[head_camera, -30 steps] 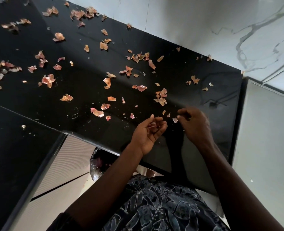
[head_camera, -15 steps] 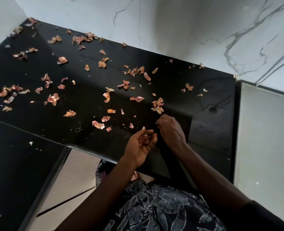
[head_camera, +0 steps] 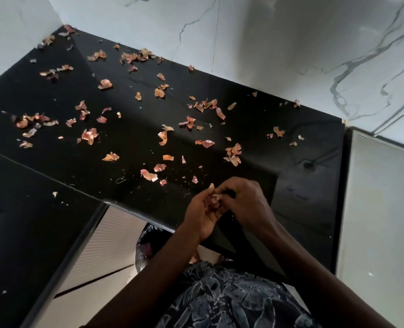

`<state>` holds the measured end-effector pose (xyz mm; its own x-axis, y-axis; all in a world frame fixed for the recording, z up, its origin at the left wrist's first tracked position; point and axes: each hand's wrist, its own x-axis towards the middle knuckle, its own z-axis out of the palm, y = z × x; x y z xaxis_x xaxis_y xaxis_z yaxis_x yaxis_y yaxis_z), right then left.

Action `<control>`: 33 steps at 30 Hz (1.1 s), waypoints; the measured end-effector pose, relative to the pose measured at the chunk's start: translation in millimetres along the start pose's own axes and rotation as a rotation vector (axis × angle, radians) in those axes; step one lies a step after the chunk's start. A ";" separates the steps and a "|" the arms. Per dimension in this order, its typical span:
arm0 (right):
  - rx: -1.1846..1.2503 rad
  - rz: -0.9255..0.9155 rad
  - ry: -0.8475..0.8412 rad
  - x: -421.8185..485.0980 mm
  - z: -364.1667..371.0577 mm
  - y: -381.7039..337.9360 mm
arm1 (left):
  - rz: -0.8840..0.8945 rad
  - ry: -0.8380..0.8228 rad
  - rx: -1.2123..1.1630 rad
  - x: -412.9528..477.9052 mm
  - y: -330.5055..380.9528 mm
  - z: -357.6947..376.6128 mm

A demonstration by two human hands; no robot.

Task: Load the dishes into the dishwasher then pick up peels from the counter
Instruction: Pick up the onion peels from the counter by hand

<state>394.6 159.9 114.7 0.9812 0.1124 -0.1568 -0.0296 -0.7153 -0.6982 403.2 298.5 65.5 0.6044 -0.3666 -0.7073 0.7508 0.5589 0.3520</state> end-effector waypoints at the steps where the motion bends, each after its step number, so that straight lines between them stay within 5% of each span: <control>1: -0.016 -0.023 -0.009 0.3 2.3 -1.7 | 0.003 0.005 0.002 0.0 -0.5 0.2; 7: -0.125 0.046 0.207 52.9 -21.9 30.5 | -0.005 0.011 -0.036 3.8 -2.8 -4.1; 14: -0.365 0.051 0.098 77.2 -4.2 67.2 | -0.003 0.022 -0.044 4.8 -2.3 -4.9; 21: -0.176 0.065 0.132 46.7 -9.7 43.6 | 0.004 -0.011 -0.074 6.3 0.5 -5.2; 27: -0.112 -0.009 -0.095 1.2 -2.6 14.9 | 0.020 -0.057 -0.006 9.7 -0.7 -7.5; 33: -0.016 -0.013 -0.027 8.5 -10.4 21.5 | -0.009 -0.047 -0.051 11.0 1.1 -4.5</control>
<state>404.3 138.3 105.6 0.9761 0.1396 -0.1667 -0.0141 -0.7243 -0.6893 409.5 298.5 55.4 0.6105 -0.4052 -0.6805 0.7422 0.5925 0.3130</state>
